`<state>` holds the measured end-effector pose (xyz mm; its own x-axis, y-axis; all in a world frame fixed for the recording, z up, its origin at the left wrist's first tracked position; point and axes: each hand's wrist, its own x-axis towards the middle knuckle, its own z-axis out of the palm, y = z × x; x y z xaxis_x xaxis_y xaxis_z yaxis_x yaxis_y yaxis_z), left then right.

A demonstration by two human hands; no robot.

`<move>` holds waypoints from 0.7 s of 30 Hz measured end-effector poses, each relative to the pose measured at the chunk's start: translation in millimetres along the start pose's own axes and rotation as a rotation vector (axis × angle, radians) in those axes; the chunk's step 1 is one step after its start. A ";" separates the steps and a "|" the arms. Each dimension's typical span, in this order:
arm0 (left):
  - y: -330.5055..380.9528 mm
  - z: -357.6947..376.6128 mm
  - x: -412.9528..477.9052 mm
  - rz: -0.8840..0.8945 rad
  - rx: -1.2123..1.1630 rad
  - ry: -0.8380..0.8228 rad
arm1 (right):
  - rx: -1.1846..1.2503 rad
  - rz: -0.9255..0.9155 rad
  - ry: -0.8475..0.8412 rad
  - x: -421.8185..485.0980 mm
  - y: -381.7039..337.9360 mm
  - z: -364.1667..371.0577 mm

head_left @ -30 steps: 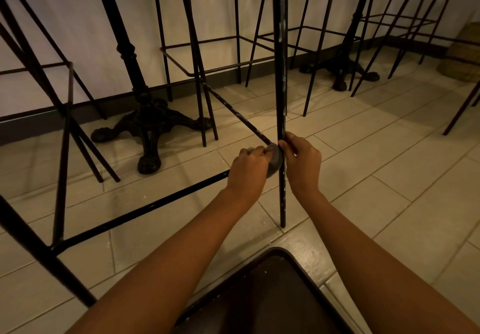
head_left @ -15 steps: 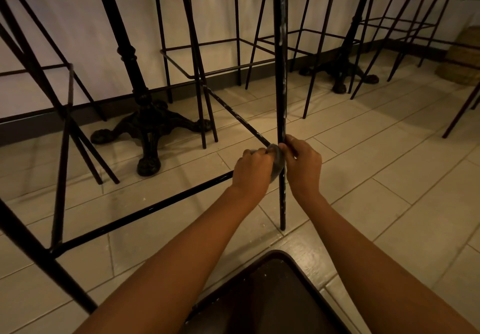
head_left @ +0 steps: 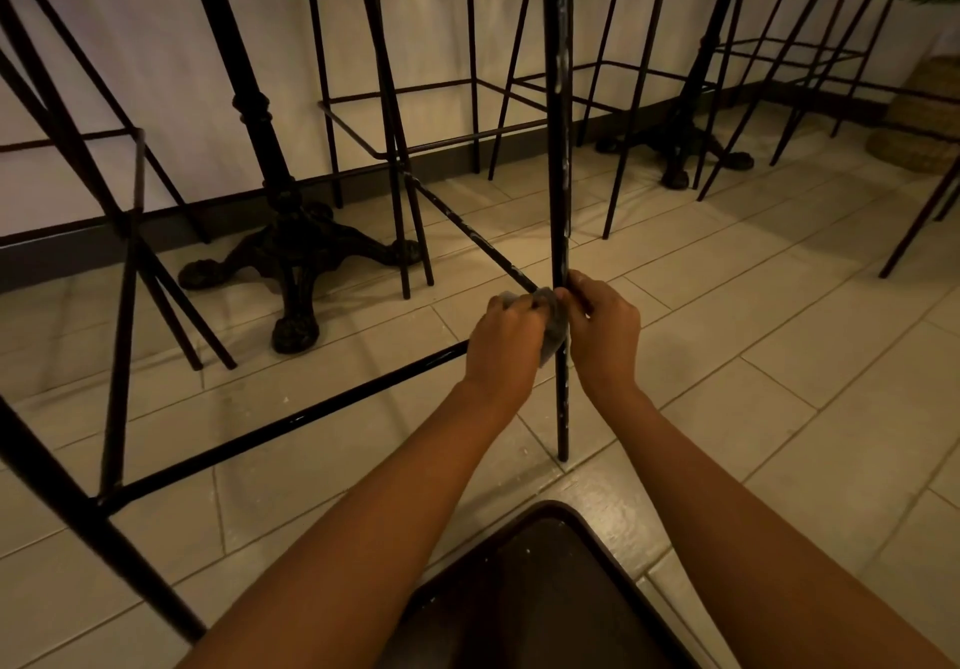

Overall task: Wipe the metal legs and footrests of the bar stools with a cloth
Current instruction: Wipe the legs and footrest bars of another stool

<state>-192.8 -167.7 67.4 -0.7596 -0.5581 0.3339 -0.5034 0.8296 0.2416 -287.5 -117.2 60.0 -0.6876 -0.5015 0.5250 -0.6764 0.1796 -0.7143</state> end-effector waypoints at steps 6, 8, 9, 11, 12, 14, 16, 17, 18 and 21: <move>-12.4 -2.1 -13.8 0.193 0.081 0.085 | -0.005 -0.016 0.000 -0.1 0.8 -1.8; -16.6 -6.9 -19.7 0.223 0.114 0.092 | 0.005 -0.008 -0.003 0.8 -0.5 -1.7; -19.0 -7.8 -23.4 0.226 0.128 0.081 | 0.011 -0.003 -0.008 1.0 -1.1 -1.4; -24.2 -8.3 -30.4 0.228 0.152 0.071 | 0.011 0.012 -0.016 1.0 -1.3 -1.5; -26.6 -8.7 -33.7 0.228 0.144 0.062 | 0.015 0.019 -0.016 0.9 -1.2 -1.7; -28.0 -10.7 -38.0 0.237 0.128 0.055 | 0.026 0.036 -0.018 0.5 -2.3 -2.1; -26.8 -12.1 -38.6 0.245 0.155 0.054 | 0.029 0.054 -0.034 0.1 -4.5 -2.6; -25.4 -12.9 -38.2 0.240 0.168 0.051 | 0.028 0.057 -0.046 -0.2 -5.6 -2.7; -23.7 -14.0 -37.8 0.236 0.173 0.052 | 0.023 0.057 -0.060 -0.4 -6.8 -2.8; -18.2 -14.9 -38.6 0.269 0.157 0.051 | -0.014 0.033 -0.097 1.1 -8.4 -5.5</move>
<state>-148.2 -161.5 63.7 -0.8546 -0.3153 0.4126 -0.3478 0.9376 -0.0039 -284.0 -114.6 69.1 -0.6812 -0.5748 0.4533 -0.6578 0.2089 -0.7236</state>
